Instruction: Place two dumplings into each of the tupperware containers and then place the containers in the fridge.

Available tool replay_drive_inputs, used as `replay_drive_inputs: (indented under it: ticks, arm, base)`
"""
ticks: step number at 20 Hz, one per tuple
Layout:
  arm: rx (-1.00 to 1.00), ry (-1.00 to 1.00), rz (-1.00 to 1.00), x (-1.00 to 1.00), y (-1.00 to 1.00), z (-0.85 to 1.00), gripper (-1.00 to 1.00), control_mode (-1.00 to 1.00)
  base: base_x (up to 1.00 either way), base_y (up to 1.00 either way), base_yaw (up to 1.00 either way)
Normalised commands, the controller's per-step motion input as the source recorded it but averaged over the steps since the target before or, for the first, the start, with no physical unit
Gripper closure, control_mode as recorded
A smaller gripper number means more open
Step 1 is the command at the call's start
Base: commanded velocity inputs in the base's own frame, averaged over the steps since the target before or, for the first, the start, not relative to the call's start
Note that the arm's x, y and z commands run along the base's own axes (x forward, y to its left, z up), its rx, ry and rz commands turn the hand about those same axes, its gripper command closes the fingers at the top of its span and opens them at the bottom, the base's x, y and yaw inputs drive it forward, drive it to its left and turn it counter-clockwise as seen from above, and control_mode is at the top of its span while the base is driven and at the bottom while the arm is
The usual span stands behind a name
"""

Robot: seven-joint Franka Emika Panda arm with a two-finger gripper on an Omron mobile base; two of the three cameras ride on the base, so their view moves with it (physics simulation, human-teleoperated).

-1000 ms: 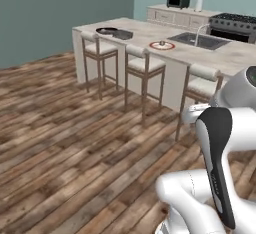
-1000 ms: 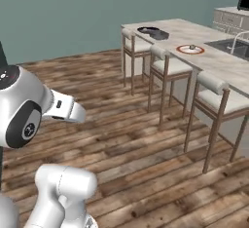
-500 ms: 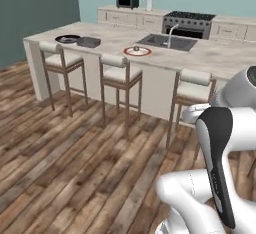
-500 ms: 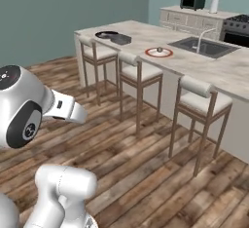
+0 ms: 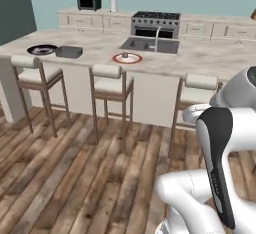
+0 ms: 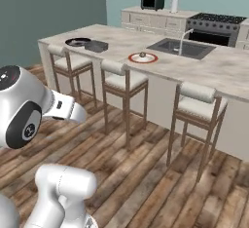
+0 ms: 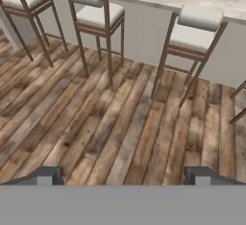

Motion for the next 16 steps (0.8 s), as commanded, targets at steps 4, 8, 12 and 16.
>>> replay_drive_inputs:
  ticks: [4, 8, 12, 16]
  arm:
    - [0.00, 0.00, 0.00, 0.00, 0.00, 0.00, -1.00, 1.00]
    - [0.00, 0.00, 0.00, 0.00, 0.00, 0.00, -1.00, 1.00]
    - [0.00, 0.00, 0.00, 0.00, 0.00, 0.00, -1.00, 1.00]
    - [0.00, 0.00, 0.00, 0.00, 0.00, 0.00, -1.00, 1.00]
  base:
    - [0.92, 0.84, -0.44]
    - [0.78, 1.00, -0.41]
    - [0.80, 0.96, -0.40]
    - [0.93, 0.79, -0.34]
